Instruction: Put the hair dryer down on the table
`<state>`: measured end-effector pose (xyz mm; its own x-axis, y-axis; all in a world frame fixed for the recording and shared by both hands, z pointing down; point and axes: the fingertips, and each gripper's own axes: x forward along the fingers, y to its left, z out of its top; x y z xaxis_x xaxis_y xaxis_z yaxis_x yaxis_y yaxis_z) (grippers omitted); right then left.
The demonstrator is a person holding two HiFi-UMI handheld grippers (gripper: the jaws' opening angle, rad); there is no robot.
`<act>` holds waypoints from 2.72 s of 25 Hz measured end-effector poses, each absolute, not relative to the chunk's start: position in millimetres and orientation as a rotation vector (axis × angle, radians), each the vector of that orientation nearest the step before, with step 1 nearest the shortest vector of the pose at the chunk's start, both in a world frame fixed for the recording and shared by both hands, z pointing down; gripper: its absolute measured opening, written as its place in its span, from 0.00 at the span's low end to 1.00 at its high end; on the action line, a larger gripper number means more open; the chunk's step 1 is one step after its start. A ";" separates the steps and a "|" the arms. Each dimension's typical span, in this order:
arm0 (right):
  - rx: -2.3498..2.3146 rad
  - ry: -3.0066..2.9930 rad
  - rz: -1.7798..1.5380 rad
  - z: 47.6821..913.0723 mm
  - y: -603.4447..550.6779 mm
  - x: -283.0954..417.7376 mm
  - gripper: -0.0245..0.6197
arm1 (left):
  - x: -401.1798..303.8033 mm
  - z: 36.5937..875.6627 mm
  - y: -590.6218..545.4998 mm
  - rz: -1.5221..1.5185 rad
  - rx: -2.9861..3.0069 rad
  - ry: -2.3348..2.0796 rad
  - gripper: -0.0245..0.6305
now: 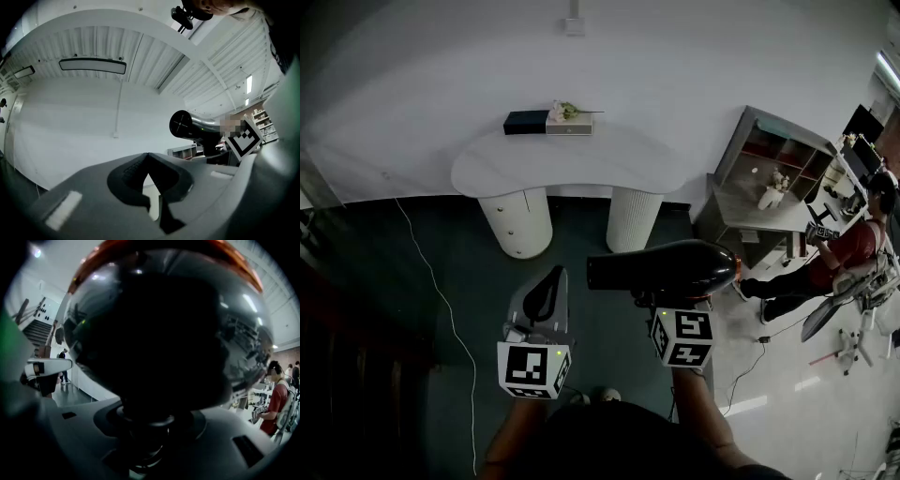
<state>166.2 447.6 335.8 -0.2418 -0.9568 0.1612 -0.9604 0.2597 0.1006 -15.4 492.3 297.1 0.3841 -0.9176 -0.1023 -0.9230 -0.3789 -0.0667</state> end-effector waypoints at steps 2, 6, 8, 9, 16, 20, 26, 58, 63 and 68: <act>1.807 -2.341 0.029 337.4 453.1 172.5 0.38 | -8.5 298.9 494.8 0.063 -2.516 1.683 0.05; 1.802 -2.337 0.019 339.3 456.7 180.9 0.38 | 3.5 296.5 493.8 0.053 -2.505 1.684 0.05; 1.795 -2.330 0.032 344.5 457.6 185.9 0.38 | 12.0 297.6 493.4 0.047 -2.505 1.676 0.05; 1.792 -2.328 0.047 347.7 458.7 188.8 0.38 | 16.3 298.9 493.9 0.043 -2.505 1.673 0.05; 1.781 -2.303 0.086 360.4 454.9 197.9 0.38 | 24.9 307.6 483.8 0.023 -2.512 1.679 0.05; 1.759 -2.284 0.084 366.1 438.3 192.7 0.38 | 20.4 314.5 462.7 0.030 -2.520 1.688 0.05; 1.765 -2.267 0.092 376.4 384.5 172.7 0.38 | 1.4 324.4 406.4 0.035 -2.530 1.677 0.05; 1.817 -2.235 0.100 378.4 107.1 98.9 0.38 | -71.6 333.0 127.8 0.036 -2.589 1.597 0.05; 1.792 -2.258 0.079 373.4 44.6 104.9 0.38 | -66.3 328.5 68.1 0.059 -2.567 1.627 0.05; 1.745 -2.290 0.072 372.8 -25.9 109.0 0.38 | -59.3 327.5 2.5 0.059 -2.545 1.662 0.05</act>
<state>109.0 -25.9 372.8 -0.2443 -0.9407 0.2352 -0.9537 0.2770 0.1172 -59.3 2.5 327.5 0.4028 -0.9111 -0.0877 -0.9150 -0.3985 -0.0632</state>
